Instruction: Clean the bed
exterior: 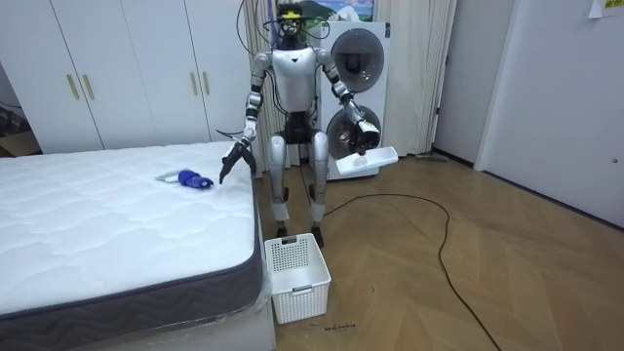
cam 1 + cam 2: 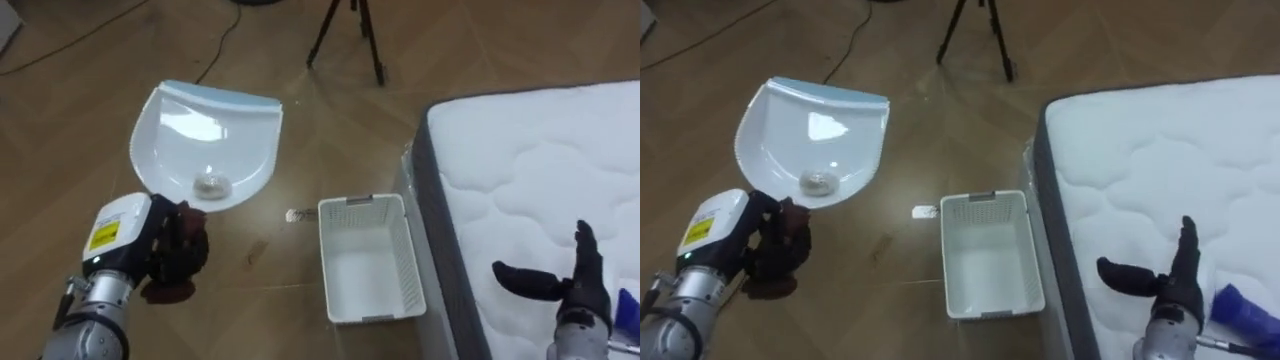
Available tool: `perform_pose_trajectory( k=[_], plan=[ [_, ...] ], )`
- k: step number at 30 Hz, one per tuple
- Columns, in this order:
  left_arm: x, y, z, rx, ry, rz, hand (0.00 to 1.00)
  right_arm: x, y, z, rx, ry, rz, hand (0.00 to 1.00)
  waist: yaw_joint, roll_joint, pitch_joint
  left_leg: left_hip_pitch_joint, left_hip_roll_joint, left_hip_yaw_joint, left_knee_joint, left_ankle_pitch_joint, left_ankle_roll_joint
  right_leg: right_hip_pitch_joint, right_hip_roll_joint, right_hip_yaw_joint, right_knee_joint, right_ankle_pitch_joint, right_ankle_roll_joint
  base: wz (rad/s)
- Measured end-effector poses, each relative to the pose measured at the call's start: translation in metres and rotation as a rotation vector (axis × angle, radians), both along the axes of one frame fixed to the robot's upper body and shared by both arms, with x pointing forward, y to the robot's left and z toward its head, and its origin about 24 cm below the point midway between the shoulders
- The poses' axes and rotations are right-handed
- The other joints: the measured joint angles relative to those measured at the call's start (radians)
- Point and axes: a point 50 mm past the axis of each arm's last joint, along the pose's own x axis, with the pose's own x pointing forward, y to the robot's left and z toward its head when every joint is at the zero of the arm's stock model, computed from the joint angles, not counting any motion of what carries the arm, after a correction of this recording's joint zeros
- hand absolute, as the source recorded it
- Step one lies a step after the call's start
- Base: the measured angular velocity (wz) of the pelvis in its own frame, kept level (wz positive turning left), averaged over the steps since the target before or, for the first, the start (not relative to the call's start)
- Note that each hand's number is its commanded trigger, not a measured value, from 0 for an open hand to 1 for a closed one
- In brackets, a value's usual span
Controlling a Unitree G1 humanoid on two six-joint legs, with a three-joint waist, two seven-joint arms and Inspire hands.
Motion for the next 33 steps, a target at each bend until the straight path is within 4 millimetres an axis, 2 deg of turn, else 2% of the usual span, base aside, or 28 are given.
perform_pose_trajectory(
  k=[2, 3, 4, 6, 8, 11, 16, 18, 20, 23, 24, 29, 31, 33],
  plan=[
    [0.007, 0.006, 0.004, 0.063, 0.007, -0.014, 1.0, 0.003, 0.002, -0.002, -0.008, 0.023, 0.047, 0.0, -0.009, 0.007, 0.0038, -0.026, 0.0, 0.023, 0.006, 0.001, 0.002, -0.033, -0.009, 0.003, 0.031, -0.017, 0.001, 0.16],
    [0.014, 0.008, 0.007, 0.097, 0.007, -0.023, 1.0, 0.004, 0.002, -0.003, -0.009, 0.039, 0.056, 0.0, -0.015, 0.019, 0.0108, -0.043, -0.001, 0.028, 0.018, -0.001, 0.005, -0.054, -0.014, 0.004, 0.053, -0.024, 0.001, 0.11],
    [0.017, 0.009, 0.009, 0.107, 0.007, -0.028, 1.0, 0.004, 0.001, -0.004, -0.009, 0.048, 0.057, 0.0, -0.017, 0.028, 0.0142, -0.052, -0.002, 0.029, 0.025, -0.002, 0.006, -0.064, -0.015, 0.004, 0.065, -0.026, 0.001, 0.13],
    [0.028, 0.013, 0.014, 0.153, 0.013, -0.048, 1.0, 0.007, -0.005, -0.002, -0.032, 0.063, 0.086, 0.0, -0.041, 0.064, 0.0231, -0.091, -0.015, 0.037, 0.05, -0.005, 0.011, -0.104, -0.034, 0.003, 0.113, -0.052, 0.005, 0.21],
    [0.031, 0.015, 0.017, 0.2, 0.024, -0.068, 1.0, 0.007, -0.011, 0.001, -0.074, 0.063, 0.113, 0.0, -0.066, 0.089, 0.025, -0.111, -0.023, 0.051, 0.064, -0.006, 0.017, -0.13, -0.05, 0.003, 0.15, -0.069, 0.01, 0.17],
    [0.036, 0.017, 0.023, 0.317, 0.035, -0.139, 1.0, 0.01, -0.016, 0.007, -0.12, 0.054, 0.158, 0.0, -0.101, 0.108, 0.0216, -0.135, -0.032, 0.095, 0.081, -0.01, 0.028, -0.172, -0.081, 0.008, 0.219, -0.104, 0.013, 0.12],
    [0.046, 0.011, 0.029, 0.416, 0.042, -0.228, 1.0, 0.025, -0.012, 0.016, -0.19, 0.03, 0.254, 0.0, -0.141, 0.129, 0.0276, -0.155, -0.042, 0.138, 0.106, -0.016, 0.037, -0.229, -0.1, 0.056, 0.289, -0.128, 0.019, -0.11],
    [0.048, 0.005, 0.029, 0.47, 0.053, -0.281, 1.0, 0.029, -0.009, 0.021, -0.207, 0.009, 0.289, 0.0, -0.153, 0.137, 0.0266, -0.159, -0.044, 0.16, 0.106, -0.018, 0.039, -0.253, -0.101, 0.089, 0.311, -0.137, 0.022, -0.2],
    [0.051, 0.001, 0.028, 0.509, 0.077, -0.311, 1.0, 0.032, -0.008, 0.024, -0.227, 0.001, 0.317, 0.0, -0.171, 0.15, 0.0241, -0.169, -0.045, 0.162, 0.107, -0.017, 0.04, -0.266, -0.101, 0.093, 0.315, -0.138, 0.023, -0.1],
    [0.056, 0.001, 0.029, 0.56, 0.103, -0.328, 1.0, 0.034, -0.005, 0.026, -0.256, 0.0, 0.359, 0.0, -0.194, 0.152, 0.0238, -0.175, -0.044, 0.182, 0.105, -0.017, 0.04, -0.28, -0.104, 0.1, 0.325, -0.142, 0.023, 0.01],
    [0.057, 0.002, 0.029, 0.58, 0.118, -0.32, 1.0, 0.035, -0.003, 0.027, -0.263, -0.001, 0.374, 0.0, -0.212, 0.154, 0.0239, -0.175, -0.032, 0.218, 0.104, -0.02, 0.045, -0.28, -0.105, 0.1, 0.328, -0.148, 0.023, 0.13],
    [0.066, 0.004, 0.033, 0.689, 0.16, -0.328, 1.0, 0.036, 0.0, 0.03, -0.295, -0.022, 0.4, 0.0, -0.233, 0.153, 0.0244, -0.181, -0.029, 0.272, 0.106, -0.027, 0.056, -0.311, -0.114, 0.129, 0.356, -0.162, 0.03, -0.01],
    [0.071, 0.0, 0.037, 0.712, 0.156, -0.34, 1.0, 0.037, 0.001, 0.031, -0.301, -0.036, 0.398, 0.0, -0.242, 0.163, 0.0276, -0.188, -0.03, 0.272, 0.109, -0.029, 0.059, -0.312, -0.112, 0.137, 0.354, -0.165, 0.032, 0.08],
    [0.08, -0.006, 0.045, 0.743, 0.134, -0.366, 1.0, 0.038, 0.002, 0.033, -0.313, -0.054, 0.388, 0.0, -0.256, 0.174, 0.0325, -0.191, -0.028, 0.296, 0.11, -0.034, 0.066, -0.318, -0.117, 0.142, 0.363, -0.171, 0.036, 0.12]
  ],
)
